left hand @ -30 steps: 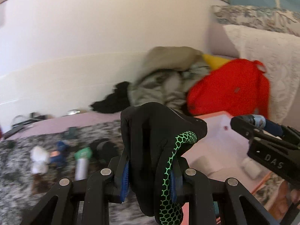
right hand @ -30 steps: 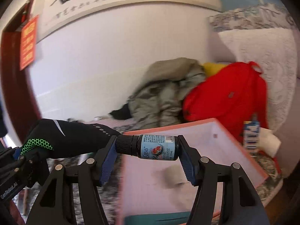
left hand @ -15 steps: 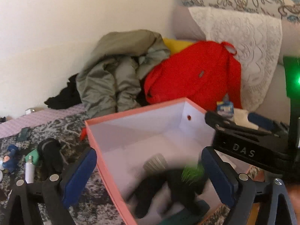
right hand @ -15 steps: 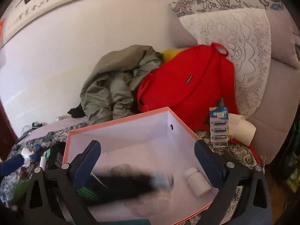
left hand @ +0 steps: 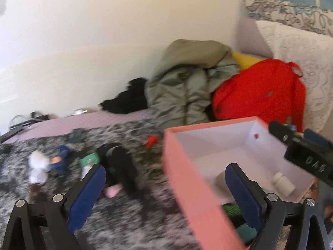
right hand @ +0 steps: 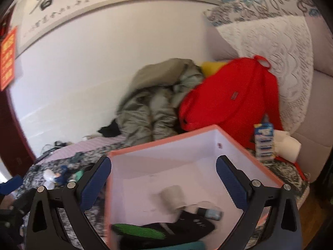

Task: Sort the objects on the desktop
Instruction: 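Carry the glove and dropper bottle into the pink box and release both, then grasp the brown mesh pouch with the left tool while the right tool grasps the white spray bottle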

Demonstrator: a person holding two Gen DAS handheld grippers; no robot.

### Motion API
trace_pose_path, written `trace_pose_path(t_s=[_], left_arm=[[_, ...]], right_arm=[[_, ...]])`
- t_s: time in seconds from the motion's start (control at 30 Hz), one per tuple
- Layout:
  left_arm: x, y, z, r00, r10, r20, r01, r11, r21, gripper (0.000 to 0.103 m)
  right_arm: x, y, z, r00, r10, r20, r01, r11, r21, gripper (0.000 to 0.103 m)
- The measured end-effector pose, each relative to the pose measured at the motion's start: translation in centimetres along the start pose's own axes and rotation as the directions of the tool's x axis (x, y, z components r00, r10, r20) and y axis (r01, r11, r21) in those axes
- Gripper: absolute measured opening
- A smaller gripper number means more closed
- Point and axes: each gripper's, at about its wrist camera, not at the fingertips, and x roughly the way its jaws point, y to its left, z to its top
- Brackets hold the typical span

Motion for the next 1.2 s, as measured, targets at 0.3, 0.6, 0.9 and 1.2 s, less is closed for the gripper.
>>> trace_pose_path(t_s=[0.3,0.6,0.9,1.2], left_arm=[[-0.3,9.7,-4.0,0.976,0.198,-0.094,-0.203,0.978,-0.045,0.096],[3.8,21.4,-8.1,0.933,0.256,-0.253,-0.301,0.941,-0.156,0.096],[10.7,25.6,-9.6,0.917,0.171,-0.361,-0.28,0.92,-0.274,0.096],[16.5,28.3,-10.3,0.903,0.134,-0.407,-0.283,0.9,-0.332,0.096]], right_arm=[[1.1,10.4,-2.8,0.987,0.158,-0.035,-0.161,0.98,-0.116,0.102],[7.5,18.5,-6.6,0.918,0.335,-0.215,-0.342,0.94,0.003,0.09],[21.8,23.8,-10.4,0.692,0.566,-0.448,-0.423,0.821,0.384,0.088],[27.8,26.7,-13.5,0.621,0.544,-0.564,-0.36,0.837,0.412,0.08]])
